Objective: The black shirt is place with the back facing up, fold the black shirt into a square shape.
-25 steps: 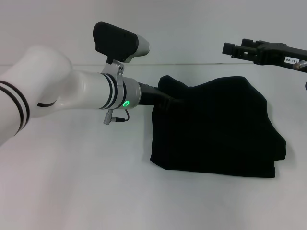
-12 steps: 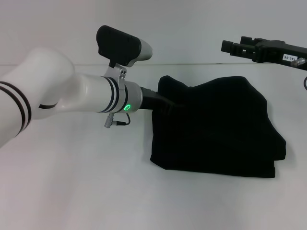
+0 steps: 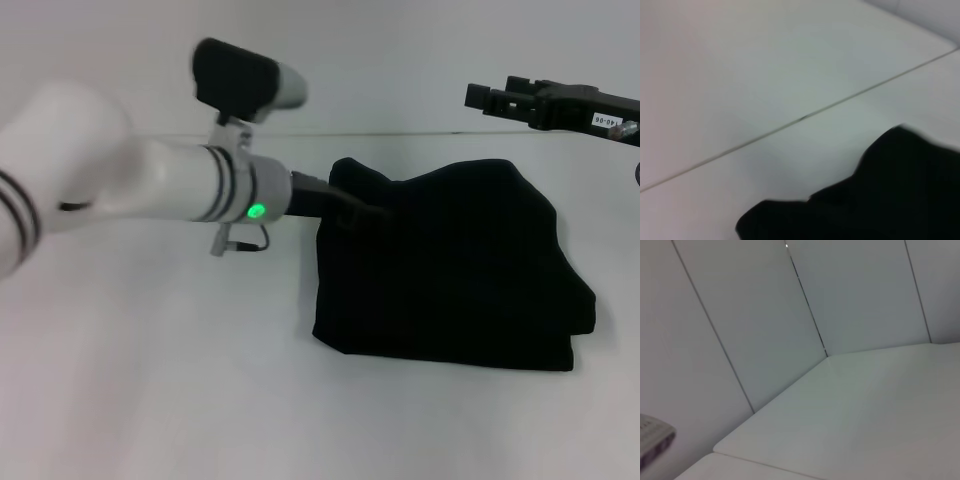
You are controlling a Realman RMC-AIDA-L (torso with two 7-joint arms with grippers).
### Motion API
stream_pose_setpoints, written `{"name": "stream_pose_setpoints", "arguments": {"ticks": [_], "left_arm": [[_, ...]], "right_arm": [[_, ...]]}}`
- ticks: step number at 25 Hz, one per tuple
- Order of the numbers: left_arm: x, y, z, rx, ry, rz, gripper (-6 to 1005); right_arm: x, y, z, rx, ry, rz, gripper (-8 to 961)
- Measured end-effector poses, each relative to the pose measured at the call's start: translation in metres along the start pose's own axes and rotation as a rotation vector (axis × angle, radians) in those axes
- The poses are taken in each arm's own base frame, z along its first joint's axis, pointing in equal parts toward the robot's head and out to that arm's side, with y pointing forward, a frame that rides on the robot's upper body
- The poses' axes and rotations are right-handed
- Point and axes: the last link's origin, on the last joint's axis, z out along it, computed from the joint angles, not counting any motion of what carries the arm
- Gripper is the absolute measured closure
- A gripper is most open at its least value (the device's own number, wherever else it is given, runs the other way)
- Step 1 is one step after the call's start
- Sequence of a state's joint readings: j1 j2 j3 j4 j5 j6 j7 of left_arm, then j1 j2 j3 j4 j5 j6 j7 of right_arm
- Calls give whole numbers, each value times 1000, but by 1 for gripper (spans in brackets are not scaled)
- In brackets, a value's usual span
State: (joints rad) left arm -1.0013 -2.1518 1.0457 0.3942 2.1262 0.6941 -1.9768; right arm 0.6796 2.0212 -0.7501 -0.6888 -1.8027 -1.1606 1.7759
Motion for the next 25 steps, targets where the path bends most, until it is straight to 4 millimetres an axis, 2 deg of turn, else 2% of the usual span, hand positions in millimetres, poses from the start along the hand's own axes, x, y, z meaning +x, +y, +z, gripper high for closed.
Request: {"name": "stream_pose_setpoints", "arguments": {"ticks": [6,11,14,18,25], "left_arm": [[1,-10,-46,-144,20,-104,125],[-10,3,-65,-300,-29,-111,125],[-18,12,-63,-351,-46,-88,125],[-26,25,-49,-363,-44,-67,125],[-25,39,-27,-368,1,-66,124]], "right_arm": [[1,-4,-5,13,1,8,69],[2,-7,-8,21,1,16,70],[1,-8,-9,23,0,15,71],[1,-7,-8,21,4,13,71],[1,-7,-8,21,5,8,71]]}}
